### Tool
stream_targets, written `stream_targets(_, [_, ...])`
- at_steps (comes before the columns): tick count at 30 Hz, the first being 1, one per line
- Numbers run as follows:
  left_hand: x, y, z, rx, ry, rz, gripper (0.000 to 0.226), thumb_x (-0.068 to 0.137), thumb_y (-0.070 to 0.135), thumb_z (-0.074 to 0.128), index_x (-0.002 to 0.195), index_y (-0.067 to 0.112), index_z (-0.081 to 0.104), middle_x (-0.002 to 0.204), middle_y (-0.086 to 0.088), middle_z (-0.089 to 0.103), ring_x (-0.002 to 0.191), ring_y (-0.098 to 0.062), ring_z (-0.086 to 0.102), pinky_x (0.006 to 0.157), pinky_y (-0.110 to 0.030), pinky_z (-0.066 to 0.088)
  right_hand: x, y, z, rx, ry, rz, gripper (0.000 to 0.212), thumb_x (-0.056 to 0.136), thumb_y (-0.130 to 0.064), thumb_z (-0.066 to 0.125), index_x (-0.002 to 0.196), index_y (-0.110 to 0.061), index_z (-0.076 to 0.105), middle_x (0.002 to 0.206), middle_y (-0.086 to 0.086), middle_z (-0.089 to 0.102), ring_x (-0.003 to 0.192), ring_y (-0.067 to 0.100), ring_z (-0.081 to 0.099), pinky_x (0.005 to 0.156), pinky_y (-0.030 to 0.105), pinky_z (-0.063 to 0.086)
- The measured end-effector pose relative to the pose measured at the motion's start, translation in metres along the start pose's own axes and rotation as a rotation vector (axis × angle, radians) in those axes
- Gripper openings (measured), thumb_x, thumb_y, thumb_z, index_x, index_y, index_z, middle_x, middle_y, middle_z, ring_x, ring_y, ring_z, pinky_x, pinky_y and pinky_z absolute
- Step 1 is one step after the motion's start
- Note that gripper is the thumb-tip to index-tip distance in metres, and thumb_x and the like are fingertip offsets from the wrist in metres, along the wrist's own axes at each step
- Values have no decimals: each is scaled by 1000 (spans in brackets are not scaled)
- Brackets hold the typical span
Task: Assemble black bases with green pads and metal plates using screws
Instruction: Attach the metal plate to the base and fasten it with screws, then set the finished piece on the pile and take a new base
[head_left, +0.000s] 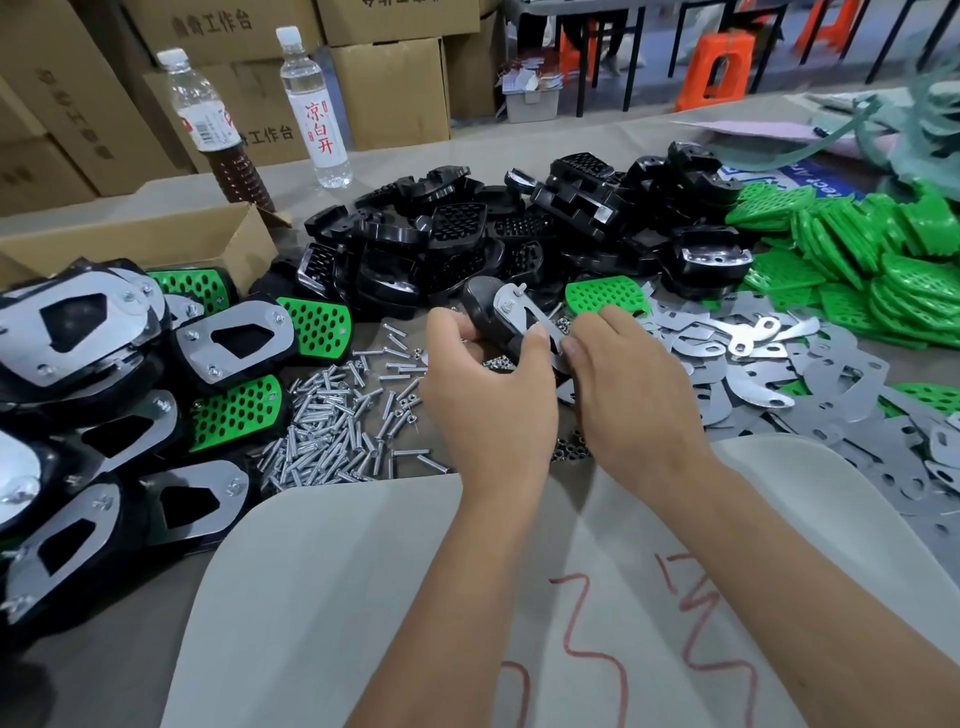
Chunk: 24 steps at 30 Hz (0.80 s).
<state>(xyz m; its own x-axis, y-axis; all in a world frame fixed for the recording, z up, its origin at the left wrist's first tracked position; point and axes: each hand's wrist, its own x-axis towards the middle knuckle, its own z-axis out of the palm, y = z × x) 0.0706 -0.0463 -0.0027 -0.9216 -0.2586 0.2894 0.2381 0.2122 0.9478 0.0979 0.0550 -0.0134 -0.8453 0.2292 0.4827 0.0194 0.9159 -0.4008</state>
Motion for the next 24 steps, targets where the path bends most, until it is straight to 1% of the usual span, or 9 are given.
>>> stream_targets(3, [-5,1,2,-3,8,26,36,81,25,84,89,19,50,69,16,52,69,1,54,64,-12,38,1,1,1,13,-16,61,29,107,-28,28,82,-17,39,82,-3,39,71,27,41,62,39,30])
stream_targets(6, [-3,0,1,-14,11,0,36,81,28,84,89,19,50,74,11,55,71,-5,56,67,-21,42,3,5,1,127,0,95,29,107,-31,38,85,-15,46,86,-2,47,78,23,44,70,44,38])
stream_targets(8, [4,1,-2,-41,21,-62,36,80,29,84,88,18,51,80,5,61,76,-17,61,72,-36,50,1,7,0,267,-30,71,25,102,-41,44,102,-18,54,101,-5,52,87,16,49,77,39,44])
stream_targets(10, [11,2,-9,-82,22,-133,36,80,27,84,87,16,50,83,-3,65,77,-24,64,73,-43,54,0,4,-2,351,-150,2,39,95,-46,52,129,-26,55,116,-8,49,90,7,51,82,29,45])
stream_targets(14, [24,1,-31,-82,60,-231,36,82,32,82,87,17,49,79,5,61,68,-11,59,64,-29,46,9,-14,5,387,-165,-132,47,91,-34,73,136,-29,63,109,-3,55,87,2,54,81,11,38])
stream_targets(17, [39,5,-60,-47,144,-205,31,87,33,78,89,18,51,82,4,64,73,-12,63,69,-30,47,22,-46,20,515,-129,-153,43,89,-27,77,131,-25,70,109,-2,63,89,4,58,85,24,49])
stream_targets(20, [55,16,-97,-156,229,-138,17,93,30,72,97,19,60,93,-2,72,87,-22,72,82,-47,61,38,-95,43,764,-180,-102,36,95,-19,74,131,-19,71,114,5,65,101,21,67,86,48,59])
stream_targets(22, [63,22,-121,-226,293,-68,15,96,24,69,110,18,66,101,-1,77,94,-19,75,88,-48,62,49,-135,53,903,-169,-144,33,96,-16,73,129,-14,72,117,11,64,104,28,67,89,51,57])
stream_targets(24, [67,26,-141,-197,443,-9,27,95,20,67,122,20,66,110,6,75,100,-11,73,91,-39,61,61,-175,60,880,-84,-284,32,95,-15,73,127,-12,73,117,8,64,110,24,64,99,43,53])
